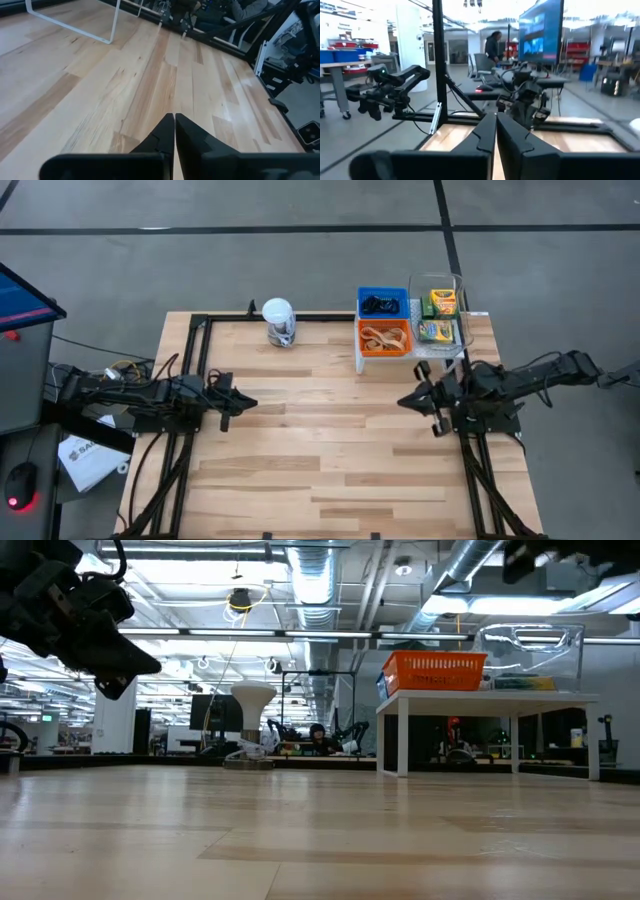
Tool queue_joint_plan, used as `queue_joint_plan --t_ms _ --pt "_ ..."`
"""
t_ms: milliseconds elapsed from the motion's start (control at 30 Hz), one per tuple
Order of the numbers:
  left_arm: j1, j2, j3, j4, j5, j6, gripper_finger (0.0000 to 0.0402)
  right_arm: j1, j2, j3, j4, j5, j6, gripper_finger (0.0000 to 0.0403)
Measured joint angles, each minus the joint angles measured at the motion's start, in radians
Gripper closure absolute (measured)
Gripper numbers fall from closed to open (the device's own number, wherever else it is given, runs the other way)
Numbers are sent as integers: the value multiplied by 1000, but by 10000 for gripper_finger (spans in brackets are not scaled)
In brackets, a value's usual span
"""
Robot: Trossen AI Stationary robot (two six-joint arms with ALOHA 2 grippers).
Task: Pick & Place Office Desk Supplies
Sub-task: Return to Home Position
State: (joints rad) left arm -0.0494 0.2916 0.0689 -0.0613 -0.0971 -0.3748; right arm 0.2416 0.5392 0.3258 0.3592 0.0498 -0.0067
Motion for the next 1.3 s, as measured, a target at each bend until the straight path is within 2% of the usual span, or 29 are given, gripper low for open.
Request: queue_joint_plan --t_ms 267,567,967,1133,1300 --pt "0 -1 0 2 0 0 396 -65 -262 -165 -34 -29 -15 391" --pt "0 -1 0 2 0 0 395 -90 -536 -201 -323 -50 -20 391" --pt "0 -2 0 18 0 0 392 -146 -536 -237 -479 -24 -19 391" --pt "0 -2 0 26 0 0 389 -162 -536 -239 -584 -23 33 391" --pt "0 -2 0 26 0 0 389 -168 -526 -237 -602 -23 153 391"
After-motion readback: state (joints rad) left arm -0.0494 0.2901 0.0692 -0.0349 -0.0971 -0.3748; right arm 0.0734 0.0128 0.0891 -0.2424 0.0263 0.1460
